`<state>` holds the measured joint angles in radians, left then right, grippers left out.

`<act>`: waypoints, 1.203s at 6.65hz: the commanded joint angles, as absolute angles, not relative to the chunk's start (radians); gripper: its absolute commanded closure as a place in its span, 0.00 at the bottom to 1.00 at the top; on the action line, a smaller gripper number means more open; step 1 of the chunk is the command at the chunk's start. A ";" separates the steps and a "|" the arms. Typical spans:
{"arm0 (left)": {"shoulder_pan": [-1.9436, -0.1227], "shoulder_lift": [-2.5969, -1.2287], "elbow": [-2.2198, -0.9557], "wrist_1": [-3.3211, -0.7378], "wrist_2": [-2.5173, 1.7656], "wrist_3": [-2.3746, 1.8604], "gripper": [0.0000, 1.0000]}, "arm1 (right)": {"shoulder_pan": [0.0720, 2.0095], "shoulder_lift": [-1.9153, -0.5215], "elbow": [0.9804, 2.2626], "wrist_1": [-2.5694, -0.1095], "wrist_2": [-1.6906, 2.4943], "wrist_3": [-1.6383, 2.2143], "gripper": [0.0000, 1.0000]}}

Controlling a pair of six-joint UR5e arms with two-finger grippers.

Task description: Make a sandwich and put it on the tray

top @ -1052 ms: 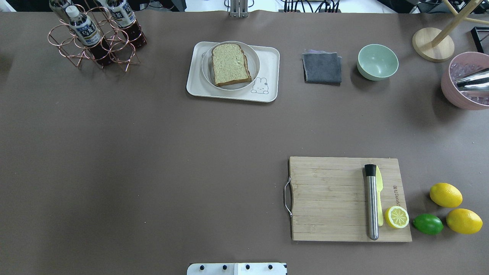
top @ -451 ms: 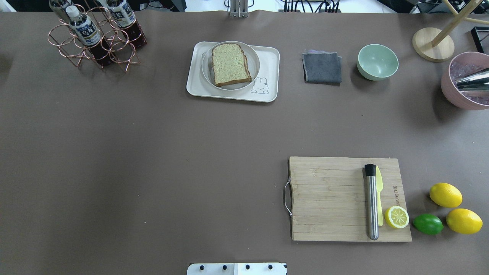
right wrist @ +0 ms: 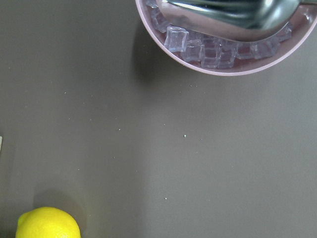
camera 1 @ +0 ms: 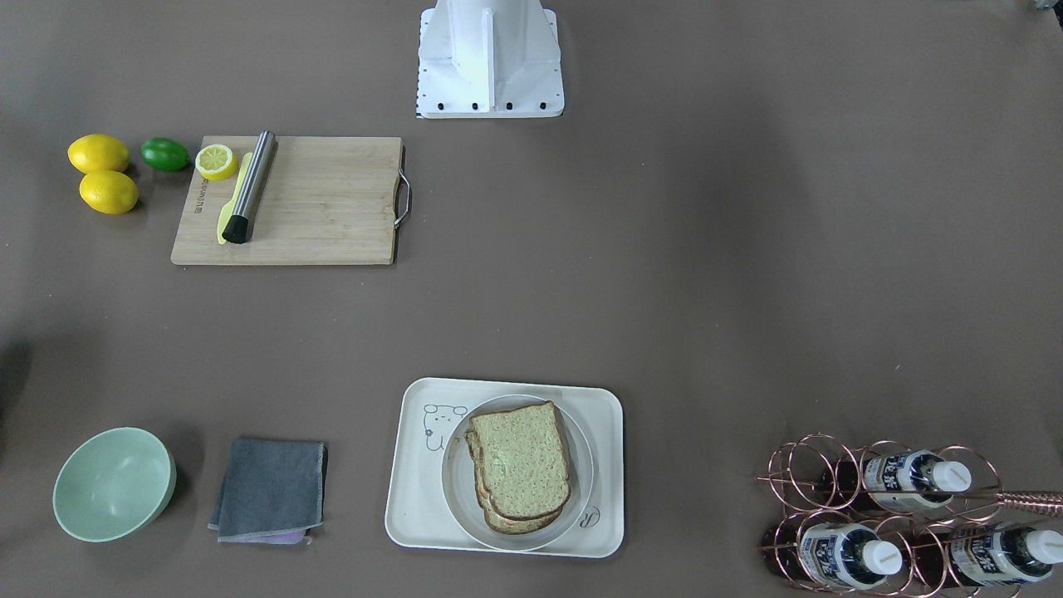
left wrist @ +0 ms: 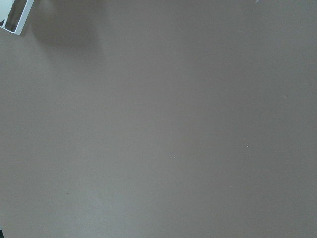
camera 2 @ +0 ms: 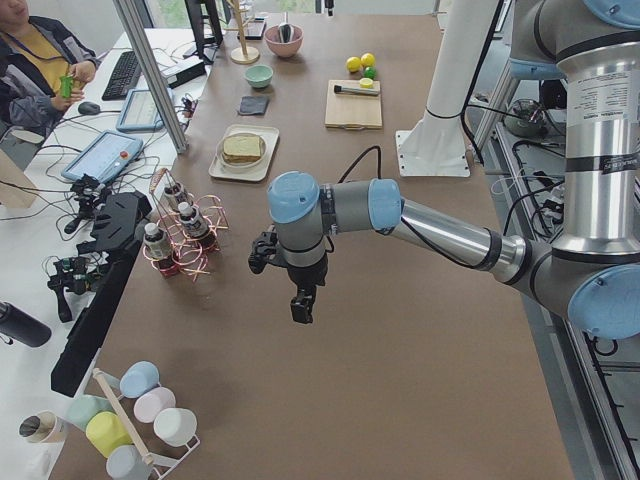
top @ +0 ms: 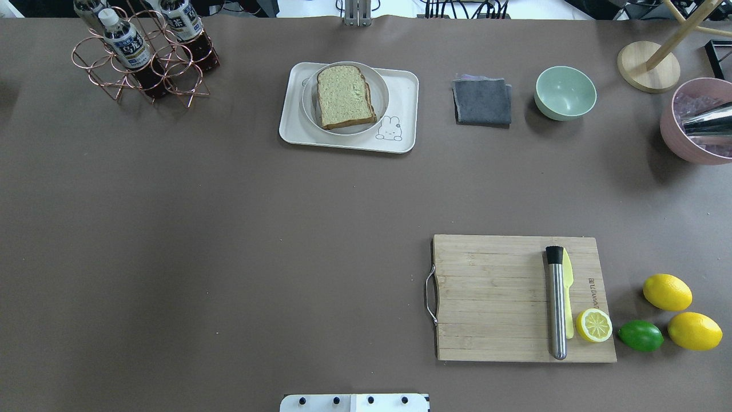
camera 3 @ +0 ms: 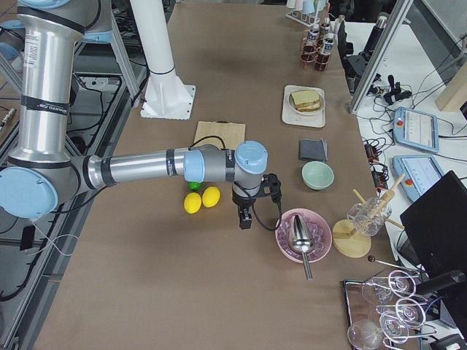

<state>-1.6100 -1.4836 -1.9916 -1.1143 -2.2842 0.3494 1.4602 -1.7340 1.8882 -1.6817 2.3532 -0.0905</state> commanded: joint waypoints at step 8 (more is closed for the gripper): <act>-1.654 -1.463 -2.008 -1.117 -2.299 0.342 0.03 | 1.463 -1.721 1.893 -1.678 2.352 -0.083 0.00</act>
